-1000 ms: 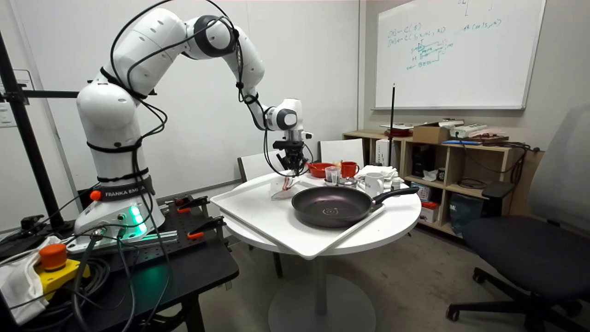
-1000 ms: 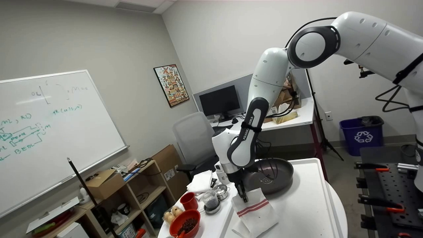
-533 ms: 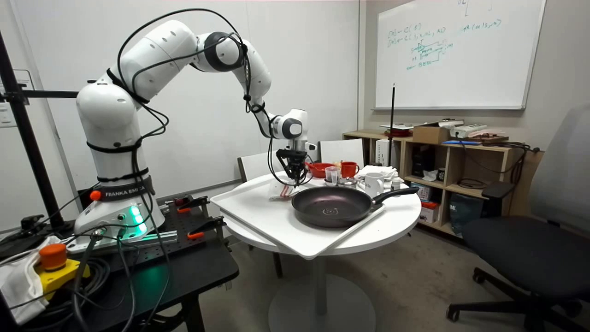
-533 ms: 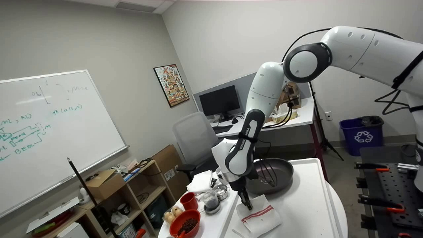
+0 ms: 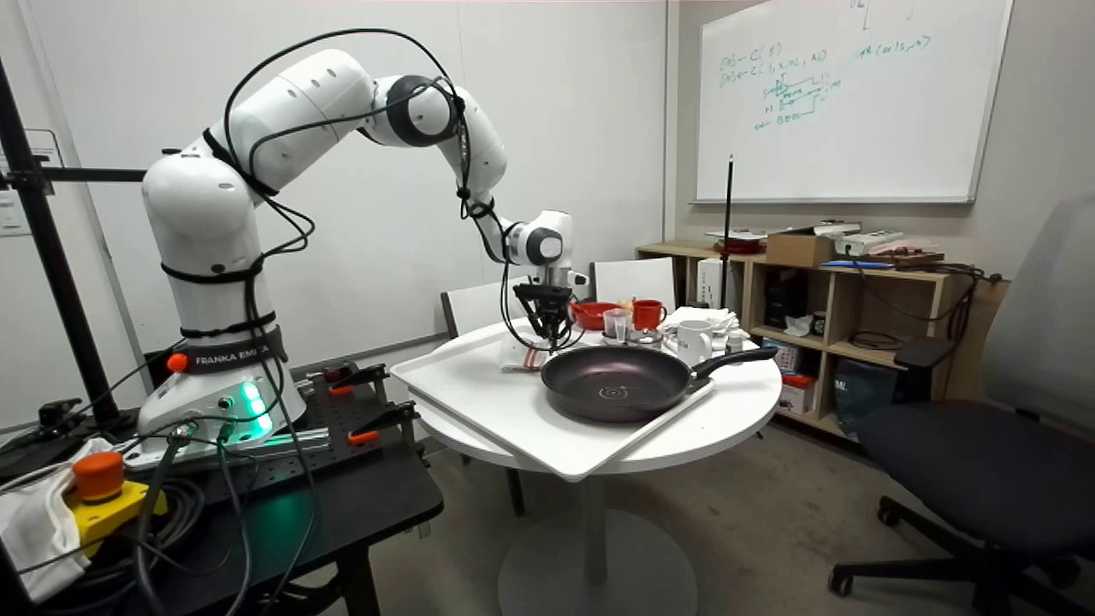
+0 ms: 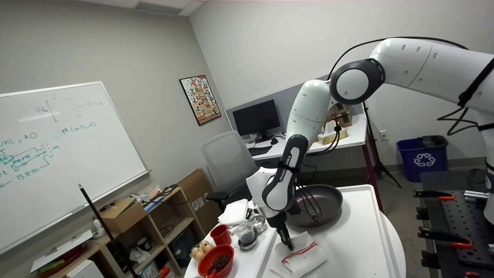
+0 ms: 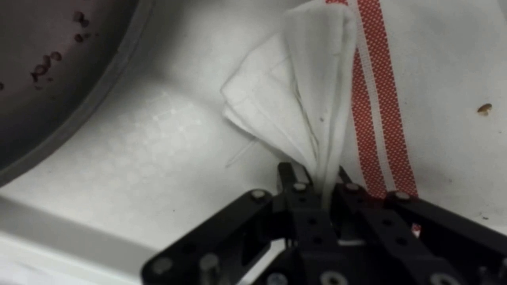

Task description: Pick up the white and red towel and use it to wipe the black pan, set the towel down on the tray

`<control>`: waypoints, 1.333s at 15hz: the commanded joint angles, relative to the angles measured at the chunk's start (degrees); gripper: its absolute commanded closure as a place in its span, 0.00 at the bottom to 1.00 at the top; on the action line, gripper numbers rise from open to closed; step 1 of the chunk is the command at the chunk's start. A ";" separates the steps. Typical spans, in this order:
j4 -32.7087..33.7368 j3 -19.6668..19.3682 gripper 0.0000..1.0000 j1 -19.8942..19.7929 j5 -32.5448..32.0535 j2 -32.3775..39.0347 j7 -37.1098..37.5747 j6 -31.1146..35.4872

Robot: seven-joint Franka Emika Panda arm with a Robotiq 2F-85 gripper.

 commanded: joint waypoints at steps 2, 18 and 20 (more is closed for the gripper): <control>0.22 -0.50 0.57 1.10 -1.72 -0.34 -0.39 1.40; -7.44 0.57 0.00 0.50 -2.65 -2.76 -0.98 8.63; -11.92 0.47 0.00 1.55 -3.84 -4.74 -0.56 13.22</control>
